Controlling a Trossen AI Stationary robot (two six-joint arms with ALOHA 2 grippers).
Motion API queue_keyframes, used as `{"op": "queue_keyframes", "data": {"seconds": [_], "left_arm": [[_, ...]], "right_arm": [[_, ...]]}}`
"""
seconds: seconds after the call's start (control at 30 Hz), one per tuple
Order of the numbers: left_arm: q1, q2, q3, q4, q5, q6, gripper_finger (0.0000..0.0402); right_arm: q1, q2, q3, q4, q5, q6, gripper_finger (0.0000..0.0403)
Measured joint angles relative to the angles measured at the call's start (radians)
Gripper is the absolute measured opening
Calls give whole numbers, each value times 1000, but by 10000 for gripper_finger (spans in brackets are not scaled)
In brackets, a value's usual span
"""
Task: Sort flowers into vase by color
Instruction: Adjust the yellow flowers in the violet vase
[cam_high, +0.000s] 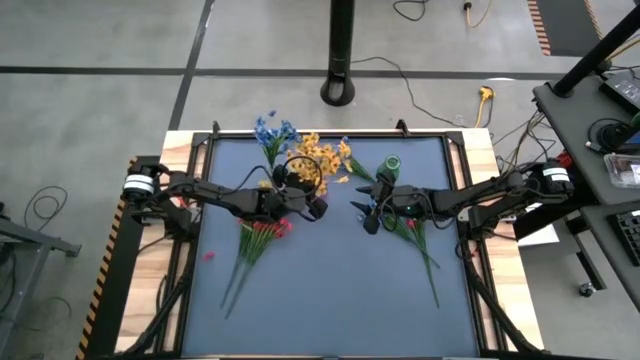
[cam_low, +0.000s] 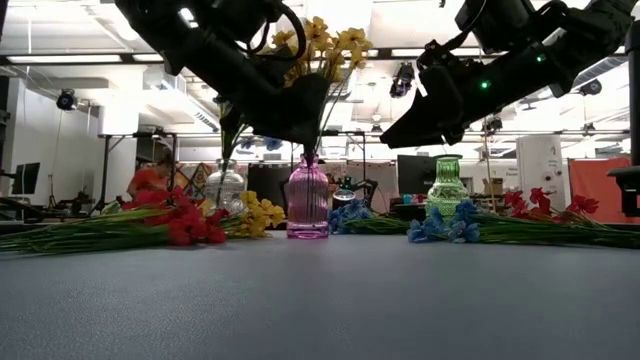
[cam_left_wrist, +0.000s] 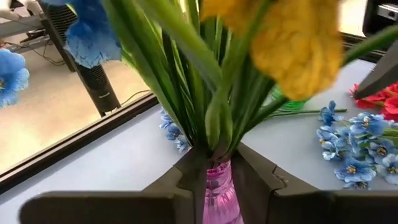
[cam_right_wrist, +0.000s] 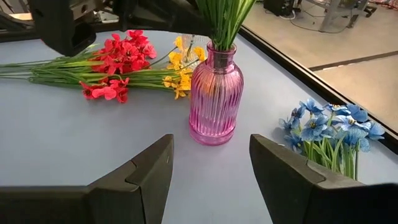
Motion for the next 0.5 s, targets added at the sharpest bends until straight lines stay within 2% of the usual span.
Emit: {"op": "queue_keyframes", "data": {"seconds": [0.3,0.5], "left_arm": [[-25,-2,9,-64,3,27,118],[-31,-4,28,-107,3,24,145]], "right_arm": [[0,-1,0,-23,0,28,203],[0,-2,0,-78,0,76,203]]}}
